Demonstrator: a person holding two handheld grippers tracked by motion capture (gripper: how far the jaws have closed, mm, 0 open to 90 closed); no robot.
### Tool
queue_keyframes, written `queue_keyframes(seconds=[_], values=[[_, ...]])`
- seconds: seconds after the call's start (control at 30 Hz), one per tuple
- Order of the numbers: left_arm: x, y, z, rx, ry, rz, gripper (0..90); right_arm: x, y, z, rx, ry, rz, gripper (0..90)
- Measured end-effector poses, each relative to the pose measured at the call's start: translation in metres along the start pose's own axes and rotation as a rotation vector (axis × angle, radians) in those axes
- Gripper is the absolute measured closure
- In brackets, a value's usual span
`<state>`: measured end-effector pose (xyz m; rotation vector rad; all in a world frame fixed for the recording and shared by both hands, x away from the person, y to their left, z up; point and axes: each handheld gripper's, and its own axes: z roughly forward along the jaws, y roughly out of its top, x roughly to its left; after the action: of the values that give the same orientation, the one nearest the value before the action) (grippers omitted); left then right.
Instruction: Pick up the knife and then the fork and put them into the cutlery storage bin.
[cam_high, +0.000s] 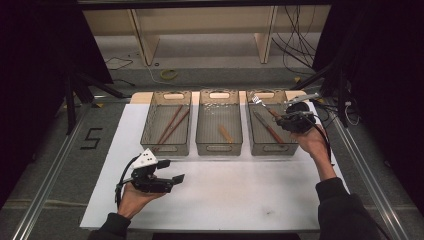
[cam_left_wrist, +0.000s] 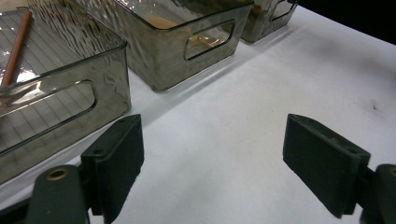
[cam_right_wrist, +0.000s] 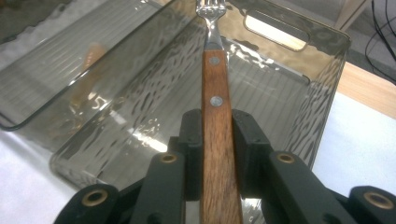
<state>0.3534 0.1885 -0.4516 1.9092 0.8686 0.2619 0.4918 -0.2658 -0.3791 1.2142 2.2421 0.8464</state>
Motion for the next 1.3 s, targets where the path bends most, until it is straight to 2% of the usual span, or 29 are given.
queue_keyframes(seconds=[0.33,0.6,0.97,1.2,1.23,1.3], values=[[0.000,-0.002,0.001,0.005,-0.001,-0.007,19.2,-0.006,-0.001,0.014,0.032,-0.023,0.036,75.9],[0.000,-0.004,0.002,0.007,-0.004,-0.009,19.1,-0.006,-0.001,0.022,0.054,-0.026,0.042,75.9],[0.001,-0.006,0.002,-0.001,-0.003,-0.021,18.8,-0.003,-0.002,0.032,0.082,-0.023,0.058,75.7],[0.001,-0.005,0.002,-0.001,-0.003,-0.018,18.7,-0.001,-0.003,0.037,0.096,-0.002,0.071,74.9],[0.001,-0.005,0.002,-0.001,-0.004,-0.019,18.6,0.000,-0.003,0.038,0.091,0.008,0.076,73.9],[0.001,-0.005,0.002,-0.001,-0.005,-0.019,18.6,0.000,-0.002,0.038,0.085,0.030,0.086,63.8]])
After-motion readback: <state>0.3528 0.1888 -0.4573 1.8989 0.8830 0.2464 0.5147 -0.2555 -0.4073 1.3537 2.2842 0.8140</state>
